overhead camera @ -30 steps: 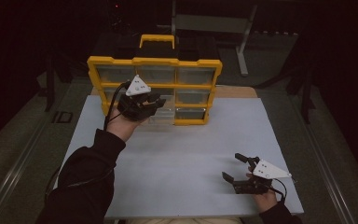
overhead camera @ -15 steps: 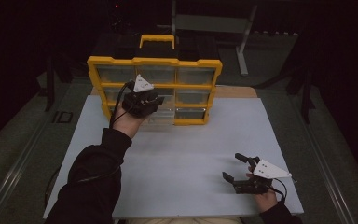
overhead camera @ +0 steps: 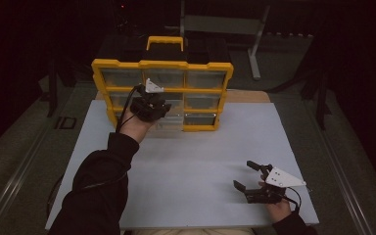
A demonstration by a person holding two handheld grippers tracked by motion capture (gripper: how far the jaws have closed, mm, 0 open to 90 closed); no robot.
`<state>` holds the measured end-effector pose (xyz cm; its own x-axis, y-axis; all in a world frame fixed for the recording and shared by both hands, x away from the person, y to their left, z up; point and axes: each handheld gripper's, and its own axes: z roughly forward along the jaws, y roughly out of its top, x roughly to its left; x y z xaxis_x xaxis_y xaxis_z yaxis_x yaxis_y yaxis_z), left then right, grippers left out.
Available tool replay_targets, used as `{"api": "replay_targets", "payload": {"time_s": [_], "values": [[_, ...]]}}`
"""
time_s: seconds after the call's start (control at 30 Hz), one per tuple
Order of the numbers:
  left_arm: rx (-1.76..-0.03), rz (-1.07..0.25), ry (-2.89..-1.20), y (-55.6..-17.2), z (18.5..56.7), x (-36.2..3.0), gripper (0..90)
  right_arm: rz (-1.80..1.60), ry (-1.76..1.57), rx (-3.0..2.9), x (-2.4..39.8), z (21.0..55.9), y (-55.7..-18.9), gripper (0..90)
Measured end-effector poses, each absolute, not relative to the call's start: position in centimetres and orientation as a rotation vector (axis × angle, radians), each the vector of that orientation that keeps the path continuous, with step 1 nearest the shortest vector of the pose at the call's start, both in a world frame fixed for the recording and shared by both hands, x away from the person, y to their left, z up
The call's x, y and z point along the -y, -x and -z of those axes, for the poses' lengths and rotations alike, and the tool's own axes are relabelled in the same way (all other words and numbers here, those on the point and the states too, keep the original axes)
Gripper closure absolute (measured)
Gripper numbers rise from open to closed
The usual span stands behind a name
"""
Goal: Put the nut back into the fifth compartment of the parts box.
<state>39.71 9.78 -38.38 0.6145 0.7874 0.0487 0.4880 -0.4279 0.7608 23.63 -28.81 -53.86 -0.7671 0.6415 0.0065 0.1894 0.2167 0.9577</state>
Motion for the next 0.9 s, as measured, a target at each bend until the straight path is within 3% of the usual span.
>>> {"api": "replay_targets", "payload": {"time_s": [0.17,0.27,0.3,0.37,0.57,0.7,0.73,0.9], "values": [[-1.007,-0.511,-2.116,-40.0,38.5,-9.6,68.0,-1.571,-0.77,-2.105,28.8,53.9,-23.6,13.6],[-1.015,-0.507,-2.108,-40.1,38.5,-9.7,55.6,-1.57,-0.772,-2.106,28.8,53.9,-23.6,13.6],[-1.008,-0.497,-2.104,-40.1,38.5,-9.7,55.6,-1.571,-0.773,-2.106,28.8,53.9,-23.6,13.6],[-1.016,-0.501,-2.096,-40.0,38.3,-9.7,41.3,-1.571,-0.771,-2.106,28.8,53.9,-23.6,13.5],[-1.014,-0.507,-2.063,-39.5,37.5,-10.0,27.3,-1.569,-0.77,-2.107,28.8,53.9,-23.6,13.6],[-1.017,-0.503,-2.05,-39.2,37.1,-10.1,23.7,-1.569,-0.77,-2.107,28.8,53.9,-23.6,13.6],[-1.013,-0.497,-2.054,-39.1,37.0,-10.2,18.6,-1.568,-0.769,-2.108,28.8,53.9,-23.6,13.5],[-0.984,-0.466,-2.049,-38.3,36.8,-10.6,11.4,-1.567,-0.769,-2.108,28.8,53.8,-23.6,13.6]]}}
